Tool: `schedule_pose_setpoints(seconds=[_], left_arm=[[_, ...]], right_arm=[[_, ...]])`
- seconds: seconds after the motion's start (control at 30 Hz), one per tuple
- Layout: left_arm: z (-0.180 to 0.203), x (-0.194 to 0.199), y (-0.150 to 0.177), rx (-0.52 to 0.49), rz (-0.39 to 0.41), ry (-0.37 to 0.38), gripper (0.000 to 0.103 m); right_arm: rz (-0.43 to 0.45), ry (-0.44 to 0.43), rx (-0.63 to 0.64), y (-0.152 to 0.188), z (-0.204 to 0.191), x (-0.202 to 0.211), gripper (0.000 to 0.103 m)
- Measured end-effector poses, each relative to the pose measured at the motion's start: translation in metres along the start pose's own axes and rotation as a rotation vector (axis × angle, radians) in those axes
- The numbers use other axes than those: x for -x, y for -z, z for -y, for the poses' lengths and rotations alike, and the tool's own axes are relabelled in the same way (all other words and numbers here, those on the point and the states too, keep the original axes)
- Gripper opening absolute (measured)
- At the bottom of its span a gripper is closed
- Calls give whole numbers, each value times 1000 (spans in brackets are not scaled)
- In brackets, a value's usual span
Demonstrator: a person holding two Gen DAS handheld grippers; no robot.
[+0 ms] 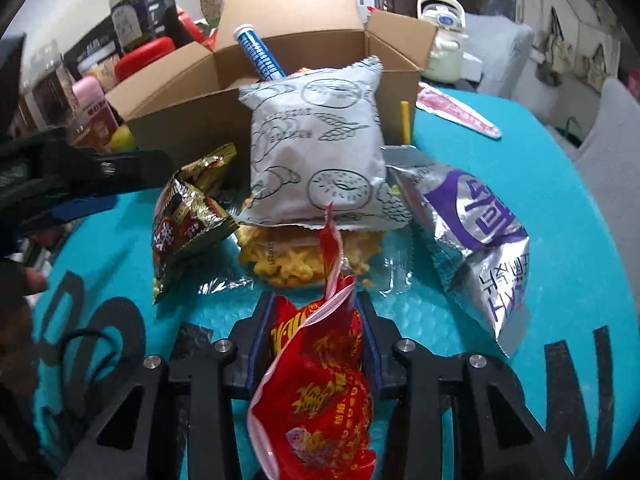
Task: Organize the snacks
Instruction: 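Grasp the red chip bag with the right gripper while the left grasps the cereal bag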
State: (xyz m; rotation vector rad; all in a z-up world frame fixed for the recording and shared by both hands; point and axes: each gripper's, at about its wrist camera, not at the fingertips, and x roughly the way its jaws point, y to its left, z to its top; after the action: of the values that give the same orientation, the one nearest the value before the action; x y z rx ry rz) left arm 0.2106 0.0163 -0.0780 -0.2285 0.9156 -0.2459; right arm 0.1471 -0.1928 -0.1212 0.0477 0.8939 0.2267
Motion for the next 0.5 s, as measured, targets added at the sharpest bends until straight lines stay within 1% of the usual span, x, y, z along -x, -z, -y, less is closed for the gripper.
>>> schedule_pose_setpoints(seconds=[0.1, 0.2, 0.23, 0.33, 0.37, 0.4, 0.43, 0.5], left_arm=[[5, -15, -3, 12, -37, 4, 93], [8, -25, -2, 13, -60, -16, 93], [9, -27, -2, 9, -61, -26, 93], [11, -33, 1, -12, -67, -46, 93], [13, -36, 2, -32, -69, -81, 93], [15, -38, 3, -48, -73, -103, 93], [18, -42, 5, -85, -83, -134, 92], [17, -45, 8, -118, -91, -125, 79]], right_arm=[[-3, -16, -1, 0, 7, 2, 39], [-8, -30, -3, 1, 11, 7, 40], [-7, -34, -6, 3, 13, 9, 42], [-7, -23, -10, 5, 22, 13, 59], [-4, -27, -7, 6, 25, 13, 62], [1, -38, -9, 8, 28, 14, 62], [3, -42, -15, 9, 29, 16, 62], [5, -41, -22, 11, 30, 19, 62]])
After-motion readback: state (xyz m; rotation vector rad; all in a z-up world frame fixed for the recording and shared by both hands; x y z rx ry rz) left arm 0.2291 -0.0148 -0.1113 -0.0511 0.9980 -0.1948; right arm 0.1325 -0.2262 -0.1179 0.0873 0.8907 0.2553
